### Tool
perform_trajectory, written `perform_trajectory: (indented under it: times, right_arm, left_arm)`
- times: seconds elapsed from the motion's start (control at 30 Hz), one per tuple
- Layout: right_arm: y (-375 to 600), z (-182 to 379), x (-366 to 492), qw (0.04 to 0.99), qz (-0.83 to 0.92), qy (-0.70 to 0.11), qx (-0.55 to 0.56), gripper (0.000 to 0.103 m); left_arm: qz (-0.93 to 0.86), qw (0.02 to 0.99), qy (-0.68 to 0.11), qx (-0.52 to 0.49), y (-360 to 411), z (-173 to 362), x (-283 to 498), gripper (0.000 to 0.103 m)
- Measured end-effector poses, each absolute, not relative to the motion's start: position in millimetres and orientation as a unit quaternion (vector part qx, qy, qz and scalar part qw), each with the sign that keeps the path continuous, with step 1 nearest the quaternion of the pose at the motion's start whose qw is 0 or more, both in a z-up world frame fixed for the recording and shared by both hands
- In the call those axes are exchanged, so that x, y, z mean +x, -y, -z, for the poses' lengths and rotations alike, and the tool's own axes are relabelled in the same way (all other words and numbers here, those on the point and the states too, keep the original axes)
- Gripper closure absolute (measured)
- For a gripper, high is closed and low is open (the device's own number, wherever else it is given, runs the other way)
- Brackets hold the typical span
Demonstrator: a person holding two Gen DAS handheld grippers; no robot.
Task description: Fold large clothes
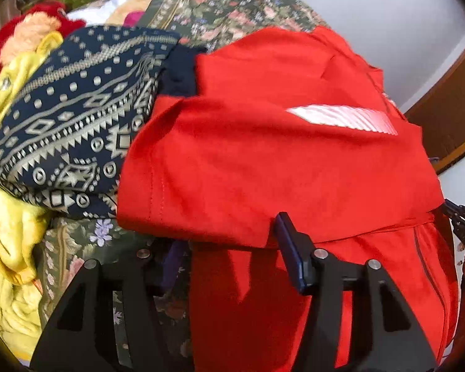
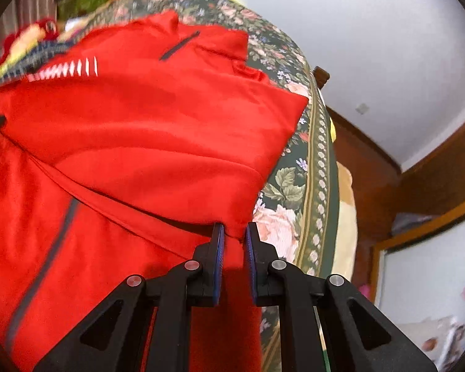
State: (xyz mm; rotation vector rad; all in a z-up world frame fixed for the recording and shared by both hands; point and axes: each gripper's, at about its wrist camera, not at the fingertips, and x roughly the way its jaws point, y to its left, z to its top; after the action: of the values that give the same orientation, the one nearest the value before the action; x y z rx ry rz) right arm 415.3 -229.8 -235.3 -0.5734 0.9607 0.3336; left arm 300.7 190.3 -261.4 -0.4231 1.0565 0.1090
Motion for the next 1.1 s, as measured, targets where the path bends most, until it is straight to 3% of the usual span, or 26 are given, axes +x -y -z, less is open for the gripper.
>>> perform_trajectory:
  times: [0.1,0.17,0.2,0.27,0.33,0.53,0.7,0.87,1.1]
  right_arm:
    - [228.9,250.6,422.6,0.825,-0.134,-0.458,-0.302,0.092]
    - [236.0,252.2,427.7,0.83,-0.125,-0.459,-0.293,0.083]
    - [241.5,249.1,431.1,0.836,-0.12,-0.458,-0.279,0.075]
    - [253.2,242.5,436.0,0.851,-0.093,-0.439,-0.273,0.025]
    - [268.0,236.2,439.7,0.865,-0.087,-0.421,-0.26,0.017]
    - [297.7,226.6,449.9,0.87,-0.124,-0.449,-0.16,0.017]
    - [266.6,226.2,451.6,0.867,-0.117,-0.437,-0.21,0.017]
    - [269.4,240.8,474.4,0.861,-0.082,-0.468,-0.18,0.017]
    - [303.1,246.3,483.5,0.863,-0.059,-0.487,-0.121,0.009]
  left_arm:
    - [-0.053,0.842,-0.505,-0.184,-182.4,263.2,302.9,0.047]
    - [-0.053,0.846,-0.503,-0.168,-175.1,260.4,305.7,0.047]
    - [-0.054,0.848,-0.503,-0.16,-172.9,258.9,306.5,0.047]
    - [-0.058,0.852,-0.501,-0.141,-170.8,255.1,310.0,0.047]
    - [-0.06,0.856,-0.495,-0.135,-171.4,249.0,310.6,0.047]
    - [-0.078,0.866,-0.474,-0.14,-185.8,232.9,311.7,0.047]
    - [-0.102,0.86,-0.482,-0.129,-190.7,238.4,316.4,0.047]
    - [-0.138,0.843,-0.51,-0.105,-191.9,262.1,326.7,0.047]
    - [-0.158,0.837,-0.519,-0.078,-192.8,278.8,332.4,0.036]
